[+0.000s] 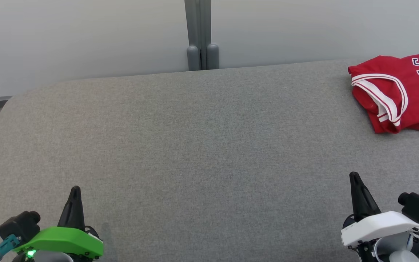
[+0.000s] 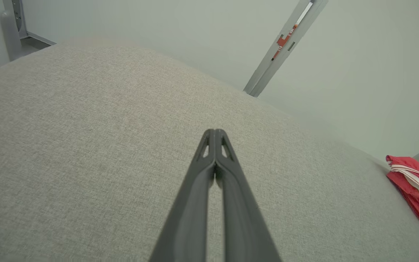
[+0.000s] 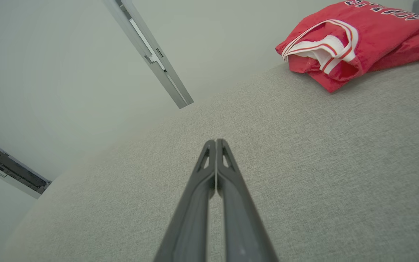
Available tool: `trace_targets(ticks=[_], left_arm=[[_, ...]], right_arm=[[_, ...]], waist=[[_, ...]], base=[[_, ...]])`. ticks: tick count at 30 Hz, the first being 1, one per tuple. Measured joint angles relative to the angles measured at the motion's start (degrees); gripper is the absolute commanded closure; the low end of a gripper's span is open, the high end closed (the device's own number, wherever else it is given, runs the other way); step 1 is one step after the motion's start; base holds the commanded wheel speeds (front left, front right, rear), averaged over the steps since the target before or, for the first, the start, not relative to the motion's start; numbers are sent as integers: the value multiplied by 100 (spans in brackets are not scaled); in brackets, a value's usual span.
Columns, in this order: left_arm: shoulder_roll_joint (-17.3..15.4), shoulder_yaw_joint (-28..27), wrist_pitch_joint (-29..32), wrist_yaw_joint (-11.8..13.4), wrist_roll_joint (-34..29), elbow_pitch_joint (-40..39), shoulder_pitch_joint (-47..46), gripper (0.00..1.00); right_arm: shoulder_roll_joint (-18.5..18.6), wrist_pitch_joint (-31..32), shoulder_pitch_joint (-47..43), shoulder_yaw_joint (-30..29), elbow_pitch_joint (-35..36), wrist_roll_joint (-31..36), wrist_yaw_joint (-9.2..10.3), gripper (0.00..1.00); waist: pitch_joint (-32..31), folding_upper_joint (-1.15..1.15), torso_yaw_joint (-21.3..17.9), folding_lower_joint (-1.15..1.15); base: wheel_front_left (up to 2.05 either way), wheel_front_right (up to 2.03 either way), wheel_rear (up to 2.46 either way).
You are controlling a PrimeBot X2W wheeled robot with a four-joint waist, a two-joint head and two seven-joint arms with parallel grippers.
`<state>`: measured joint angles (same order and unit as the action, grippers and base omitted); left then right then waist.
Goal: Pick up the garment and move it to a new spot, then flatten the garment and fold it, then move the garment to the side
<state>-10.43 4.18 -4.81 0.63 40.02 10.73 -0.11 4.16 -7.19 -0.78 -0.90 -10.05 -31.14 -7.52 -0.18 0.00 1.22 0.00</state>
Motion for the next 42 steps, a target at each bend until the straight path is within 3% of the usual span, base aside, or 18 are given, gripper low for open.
trace_targets(ticks=[42], left_arm=[[390, -553, 584, -403, 2697, 168, -298, 100]], right_arm=[[-63, 695, 347, -282, -205, -3156, 4, 100]], waist=[[15, 0, -49, 0]], base=[[0, 0, 0]])
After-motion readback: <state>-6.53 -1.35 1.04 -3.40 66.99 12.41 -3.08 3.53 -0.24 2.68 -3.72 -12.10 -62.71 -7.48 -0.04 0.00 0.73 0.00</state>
